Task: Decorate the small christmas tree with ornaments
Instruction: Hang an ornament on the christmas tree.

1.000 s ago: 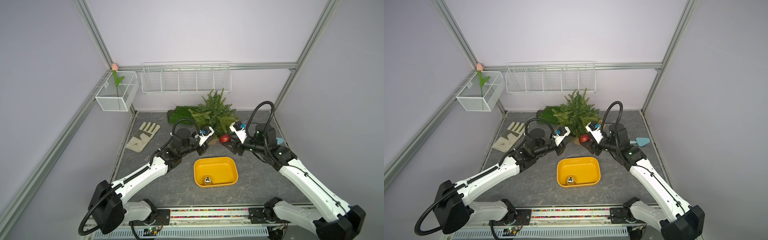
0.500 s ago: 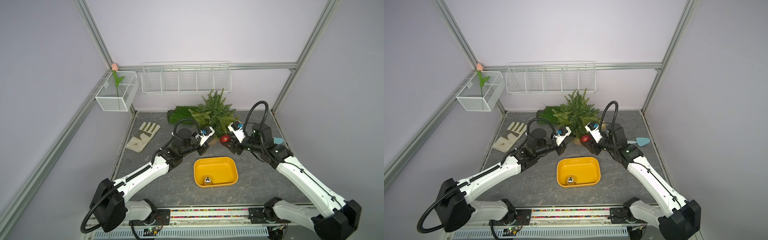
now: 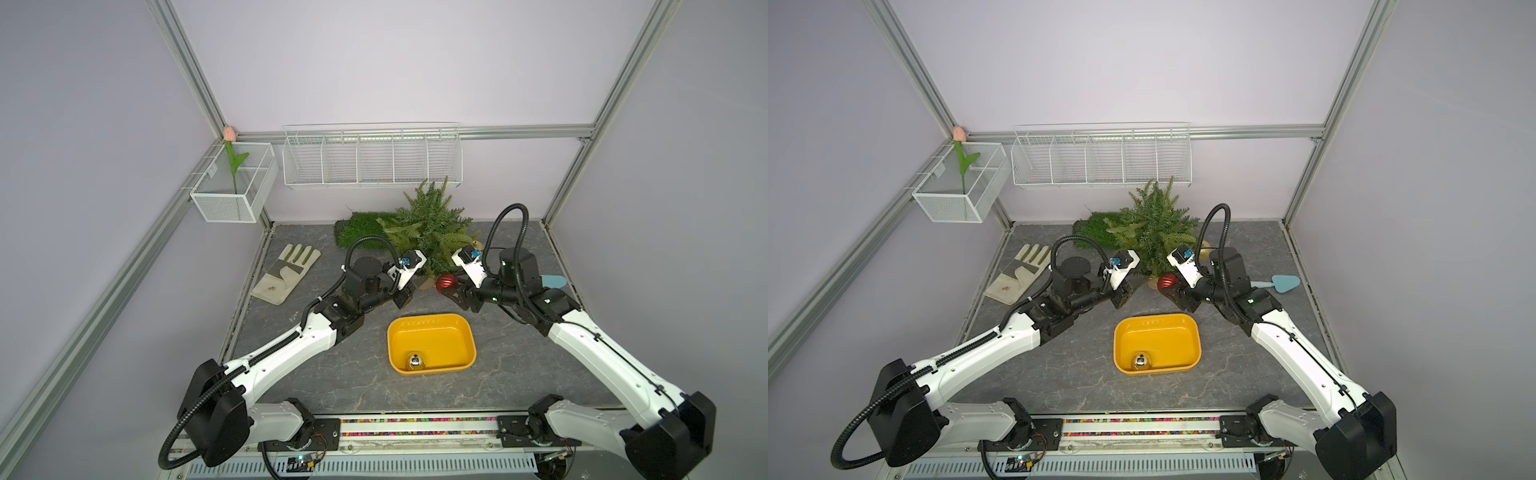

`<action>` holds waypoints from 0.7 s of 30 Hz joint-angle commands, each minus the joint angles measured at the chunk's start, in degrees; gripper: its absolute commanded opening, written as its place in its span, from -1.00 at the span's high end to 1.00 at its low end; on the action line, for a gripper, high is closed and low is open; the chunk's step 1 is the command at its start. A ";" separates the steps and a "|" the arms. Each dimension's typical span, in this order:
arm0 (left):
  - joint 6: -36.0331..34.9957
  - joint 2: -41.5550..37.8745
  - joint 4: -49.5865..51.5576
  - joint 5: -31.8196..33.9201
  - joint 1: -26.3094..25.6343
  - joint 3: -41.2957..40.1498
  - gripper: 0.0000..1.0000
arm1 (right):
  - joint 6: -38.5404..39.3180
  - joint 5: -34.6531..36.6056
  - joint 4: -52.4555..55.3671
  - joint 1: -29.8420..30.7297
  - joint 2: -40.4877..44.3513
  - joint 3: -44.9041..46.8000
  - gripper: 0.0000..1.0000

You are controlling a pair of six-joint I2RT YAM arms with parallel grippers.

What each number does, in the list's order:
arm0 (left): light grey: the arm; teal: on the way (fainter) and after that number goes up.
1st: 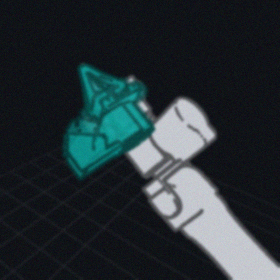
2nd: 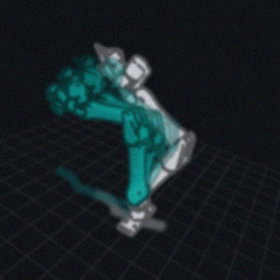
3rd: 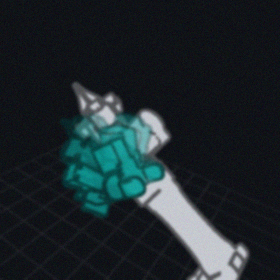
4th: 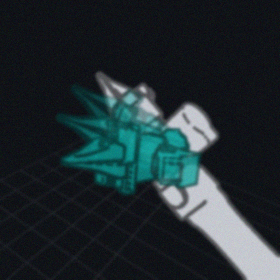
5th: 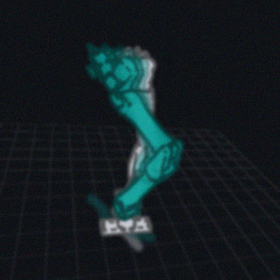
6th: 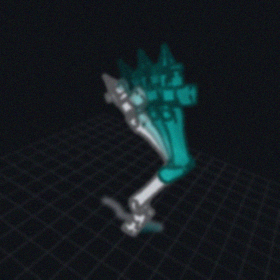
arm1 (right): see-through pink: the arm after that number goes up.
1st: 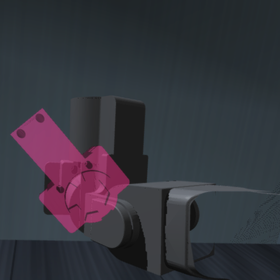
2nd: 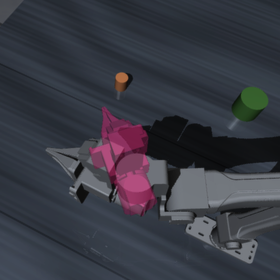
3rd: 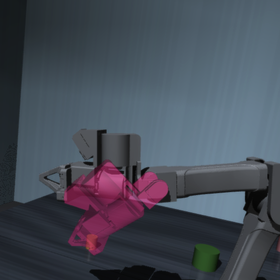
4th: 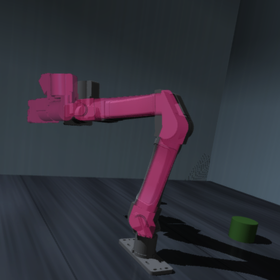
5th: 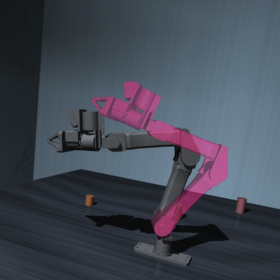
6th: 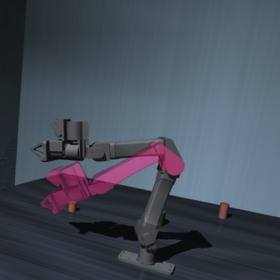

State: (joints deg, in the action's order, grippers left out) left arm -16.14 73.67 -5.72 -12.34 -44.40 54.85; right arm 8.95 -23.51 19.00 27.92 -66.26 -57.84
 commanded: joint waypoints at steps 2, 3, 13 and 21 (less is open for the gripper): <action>0.89 -2.69 -1.30 2.56 0.22 0.26 0.04 | -0.06 -3.04 -1.65 0.38 0.94 0.97 0.36; 1.06 -2.98 -1.26 3.22 0.19 0.20 0.02 | -0.07 -3.41 -1.52 0.38 1.09 1.19 0.32; 1.55 -4.11 -2.02 5.21 0.20 -0.59 -0.03 | -1.47 -3.59 -0.14 0.37 3.27 2.67 -0.30; 1.67 -5.32 -1.42 6.29 0.19 -0.92 -0.11 | -2.09 -1.63 1.34 0.38 7.05 4.36 -0.73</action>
State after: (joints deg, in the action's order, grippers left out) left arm -15.27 69.95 -6.59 -7.09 -44.36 54.76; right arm 6.96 -25.36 19.35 27.92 -60.66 -54.81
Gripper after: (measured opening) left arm 0.553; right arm 0.857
